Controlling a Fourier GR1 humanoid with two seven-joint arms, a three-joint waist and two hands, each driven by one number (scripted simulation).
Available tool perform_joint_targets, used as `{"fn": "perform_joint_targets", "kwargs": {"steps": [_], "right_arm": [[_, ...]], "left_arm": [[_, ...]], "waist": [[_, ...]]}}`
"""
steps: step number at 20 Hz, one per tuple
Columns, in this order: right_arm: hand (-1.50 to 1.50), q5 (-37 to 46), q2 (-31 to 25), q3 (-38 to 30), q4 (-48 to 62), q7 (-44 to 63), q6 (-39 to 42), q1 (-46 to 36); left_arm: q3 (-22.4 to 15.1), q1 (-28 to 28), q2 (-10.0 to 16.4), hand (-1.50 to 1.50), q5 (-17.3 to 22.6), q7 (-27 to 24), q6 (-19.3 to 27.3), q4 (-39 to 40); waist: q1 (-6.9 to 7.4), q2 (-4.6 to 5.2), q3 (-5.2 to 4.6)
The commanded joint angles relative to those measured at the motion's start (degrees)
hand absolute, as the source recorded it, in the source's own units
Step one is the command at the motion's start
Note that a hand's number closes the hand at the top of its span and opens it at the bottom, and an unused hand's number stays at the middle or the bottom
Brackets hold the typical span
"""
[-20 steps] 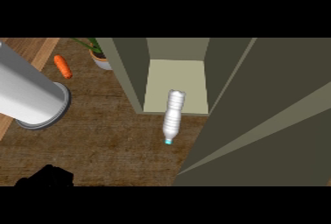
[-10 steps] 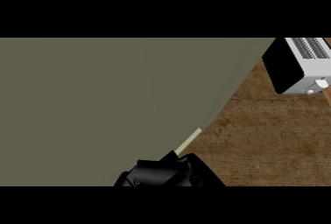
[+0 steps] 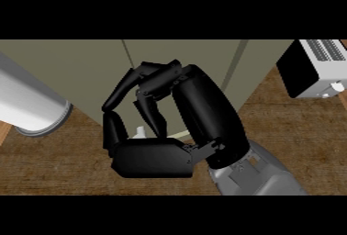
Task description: Pick up the bottled water, place it into the cabinet and close the cabinet
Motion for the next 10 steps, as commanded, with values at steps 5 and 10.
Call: {"fn": "perform_joint_targets", "kwargs": {"steps": [5, 10], "right_arm": [[1.50, -5.11, -0.62, -10.64, 19.29, -6.44, 8.22, -8.46], [1.50, -4.69, 0.36, -9.55, 26.77, -11.39, 8.26, -8.49]], "left_arm": [[4.48, 0.06, 0.03, 1.50, 2.13, 0.33, -4.68, 3.81], [3.74, 0.99, -0.89, 1.50, 1.28, 2.26, -3.90, 0.34]], "waist": [[-0.20, 0.18, -0.01], [0.02, 0.21, 0.00]]}}
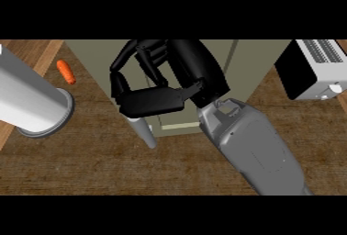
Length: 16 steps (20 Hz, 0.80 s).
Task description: Pick up the bottled water, place it into the cabinet and close the cabinet
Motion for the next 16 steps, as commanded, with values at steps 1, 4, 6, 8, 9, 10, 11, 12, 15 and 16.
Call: {"fn": "perform_joint_targets", "kwargs": {"steps": [1, 4, 6, 8, 9, 10, 11, 12, 15, 16], "right_arm": [[1.50, -0.04, -0.53, -4.29, 11.82, -3.53, 1.40, -1.46], [1.50, -0.16, -3.28, -5.42, 15.88, -8.05, 3.30, -0.88], [1.50, -1.00, -3.03, -6.54, 16.72, -6.34, 2.55, -2.93], [1.50, -0.13, -1.91, -6.61, 20.10, -8.42, 1.40, -4.17], [1.50, 0.91, -1.97, -6.34, 21.49, -9.11, 0.64, -4.72], [1.50, 0.43, -2.32, -6.76, 22.11, -7.52, 0.54, -5.95], [1.50, 0.99, -2.31, -6.00, 22.50, -10.24, 0.50, -3.28], [1.50, -0.31, -4.18, -8.20, 23.38, -8.58, 1.72, -6.43], [1.50, 0.82, -2.63, -7.17, 25.84, -12.44, 1.19, -4.69], [1.50, 0.08, -2.92, -7.39, 25.49, -11.25, 2.00, -5.13]], "left_arm": [[0.68, 0.23, -1.55, 1.50, -0.40, -0.52, 0.10, -0.12], [0.84, -2.66, -0.05, 1.50, 0.23, 0.04, -2.04, 2.71], [2.29, -1.63, 0.59, 1.50, 1.21, 0.06, -3.19, 2.82], [1.61, -2.84, 0.61, 1.50, 1.82, 1.21, -2.51, 3.30], [0.39, -2.24, -0.15, 1.50, 0.07, 0.72, -2.40, 1.19], [0.60, -3.81, 0.09, 1.50, 0.18, 1.24, -1.75, 2.53], [0.11, -4.91, -0.29, 1.50, -0.06, 1.26, -1.42, 2.84], [0.81, -3.01, 0.54, 1.50, 0.65, 1.45, -2.55, 1.11], [0.94, -3.25, 0.19, 1.50, 1.54, 1.61, -2.63, 1.64], [1.38, -3.69, 0.83, 1.50, 1.89, 2.95, -1.13, -0.03]], "waist": [[0.39, 1.60, -0.12], [0.40, 2.11, -0.17], [0.46, 1.82, -0.17], [0.76, 2.23, -0.21], [1.28, 2.16, -0.19], [0.75, 2.29, -0.23], [0.29, 2.50, -0.21], [1.25, 2.25, -0.17], [1.57, 2.43, -0.21], [0.92, 2.26, -0.12]]}}
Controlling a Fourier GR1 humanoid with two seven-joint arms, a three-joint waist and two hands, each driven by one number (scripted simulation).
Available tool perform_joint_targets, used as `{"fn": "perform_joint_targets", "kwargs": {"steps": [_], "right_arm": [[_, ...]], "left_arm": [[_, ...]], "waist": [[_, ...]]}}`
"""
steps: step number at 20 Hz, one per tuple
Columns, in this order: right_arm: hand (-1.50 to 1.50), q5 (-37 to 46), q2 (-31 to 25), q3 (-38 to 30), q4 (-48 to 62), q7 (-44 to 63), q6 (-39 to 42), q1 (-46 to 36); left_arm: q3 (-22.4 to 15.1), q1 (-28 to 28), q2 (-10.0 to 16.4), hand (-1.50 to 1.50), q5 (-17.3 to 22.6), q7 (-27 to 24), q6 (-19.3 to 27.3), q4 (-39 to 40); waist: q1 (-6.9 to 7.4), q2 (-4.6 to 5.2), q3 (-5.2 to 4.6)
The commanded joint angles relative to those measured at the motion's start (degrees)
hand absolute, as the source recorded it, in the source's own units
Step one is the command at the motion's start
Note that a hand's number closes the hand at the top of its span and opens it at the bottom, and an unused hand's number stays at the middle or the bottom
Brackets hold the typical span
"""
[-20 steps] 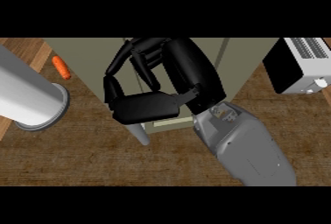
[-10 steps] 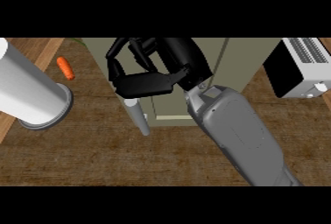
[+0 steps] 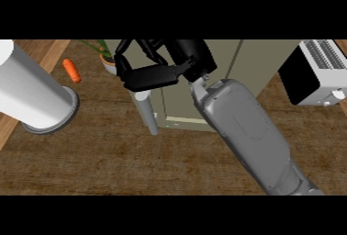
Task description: Pick up the bottled water, place it into the cabinet and close the cabinet
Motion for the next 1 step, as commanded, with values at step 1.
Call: {"fn": "perform_joint_targets", "kwargs": {"steps": [1], "right_arm": [[1.50, 0.63, -3.91, -5.29, 10.76, 1.75, -1.56, -0.93]], "left_arm": [[0.28, -2.07, -0.01, 1.50, 1.38, 1.02, 0.92, -0.20]], "waist": [[-1.15, 3.56, 0.45]]}}
